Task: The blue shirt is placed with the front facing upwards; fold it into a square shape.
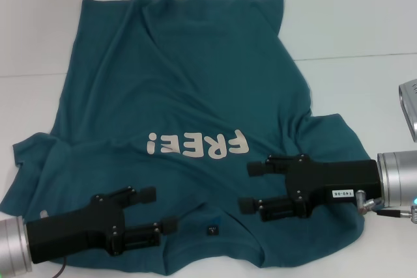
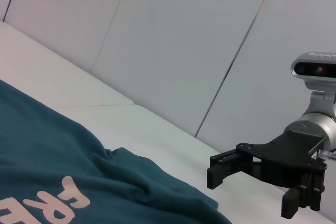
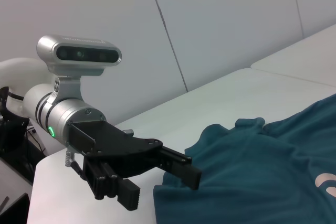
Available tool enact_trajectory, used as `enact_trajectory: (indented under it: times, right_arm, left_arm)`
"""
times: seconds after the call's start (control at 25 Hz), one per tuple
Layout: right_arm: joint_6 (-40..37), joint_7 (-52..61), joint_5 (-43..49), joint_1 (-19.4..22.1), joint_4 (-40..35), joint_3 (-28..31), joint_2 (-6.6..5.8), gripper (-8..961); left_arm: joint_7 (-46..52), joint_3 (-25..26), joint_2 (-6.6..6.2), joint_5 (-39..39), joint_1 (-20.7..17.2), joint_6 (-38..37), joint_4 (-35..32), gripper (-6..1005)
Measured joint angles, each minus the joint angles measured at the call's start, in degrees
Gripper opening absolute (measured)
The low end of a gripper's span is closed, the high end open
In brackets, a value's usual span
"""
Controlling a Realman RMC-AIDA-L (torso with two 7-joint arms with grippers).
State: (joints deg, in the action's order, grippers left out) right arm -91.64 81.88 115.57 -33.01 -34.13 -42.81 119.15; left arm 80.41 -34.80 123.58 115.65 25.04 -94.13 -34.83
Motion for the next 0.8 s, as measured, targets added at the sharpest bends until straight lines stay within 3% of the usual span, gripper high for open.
enact_trajectory:
  times: [0.56, 0.8]
  right_arm:
    - [-0.1, -0.1, 0.0, 0.0, 0.0, 0.0, -0.07, 912]
    - [0.0, 0.0, 0.0, 0.0, 0.0, 0.0, -0.07, 890]
  left_arm:
    - [0.0, 0.0, 0.0, 0.0, 0.1, 0.1, 0.0, 904]
    - [1.6, 2.3, -0.17, 0.0, -0.1, 4.2, -0.2, 903]
